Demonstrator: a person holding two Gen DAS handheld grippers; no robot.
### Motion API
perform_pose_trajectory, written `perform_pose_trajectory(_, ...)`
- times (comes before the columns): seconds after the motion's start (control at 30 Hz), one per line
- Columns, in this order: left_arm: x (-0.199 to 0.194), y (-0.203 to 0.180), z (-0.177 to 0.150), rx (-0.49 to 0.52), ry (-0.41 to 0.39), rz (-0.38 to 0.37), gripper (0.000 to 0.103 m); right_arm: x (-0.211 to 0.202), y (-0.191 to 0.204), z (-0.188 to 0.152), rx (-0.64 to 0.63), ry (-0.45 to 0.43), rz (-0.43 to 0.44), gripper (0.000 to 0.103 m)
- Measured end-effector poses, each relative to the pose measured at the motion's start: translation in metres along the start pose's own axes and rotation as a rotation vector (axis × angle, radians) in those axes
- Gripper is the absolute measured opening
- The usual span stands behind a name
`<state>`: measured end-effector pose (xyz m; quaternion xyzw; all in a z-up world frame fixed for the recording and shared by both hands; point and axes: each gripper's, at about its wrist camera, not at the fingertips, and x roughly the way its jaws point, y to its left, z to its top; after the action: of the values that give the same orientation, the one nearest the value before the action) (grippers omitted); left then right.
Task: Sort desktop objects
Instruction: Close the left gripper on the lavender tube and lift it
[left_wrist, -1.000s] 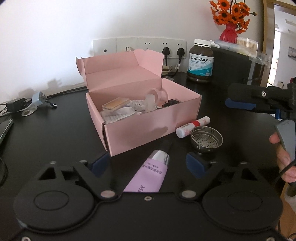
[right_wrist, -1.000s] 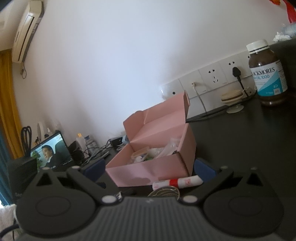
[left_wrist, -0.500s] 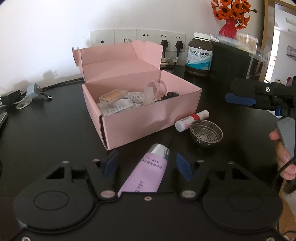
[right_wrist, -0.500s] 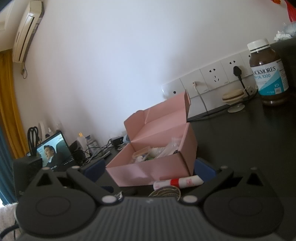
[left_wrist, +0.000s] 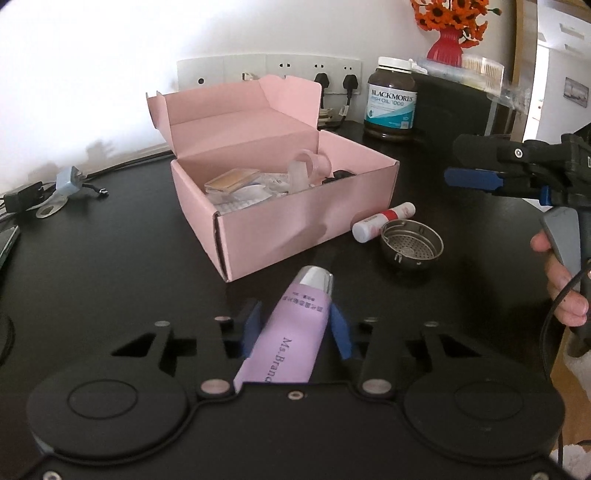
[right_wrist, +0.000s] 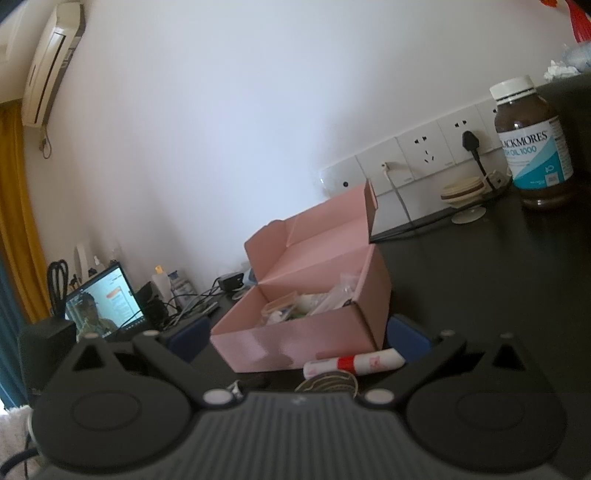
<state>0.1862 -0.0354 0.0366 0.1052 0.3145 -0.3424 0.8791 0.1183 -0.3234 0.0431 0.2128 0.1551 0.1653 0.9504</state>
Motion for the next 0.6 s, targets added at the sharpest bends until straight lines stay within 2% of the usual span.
perform_pose_trajectory(0.17, -0.005, 0.006, -0.001, -0.01, -0.015, 0.013, 0.032, 0.0, 0.0, 0.0, -0.001, -0.001, -0.001, 0.102)
perform_pose_trajectory(0.6, -0.014, 0.025, -0.006, -0.047, -0.023, 0.018, 0.031, -0.001, 0.0, 0.0, 0.002, -0.003, -0.002, 0.102)
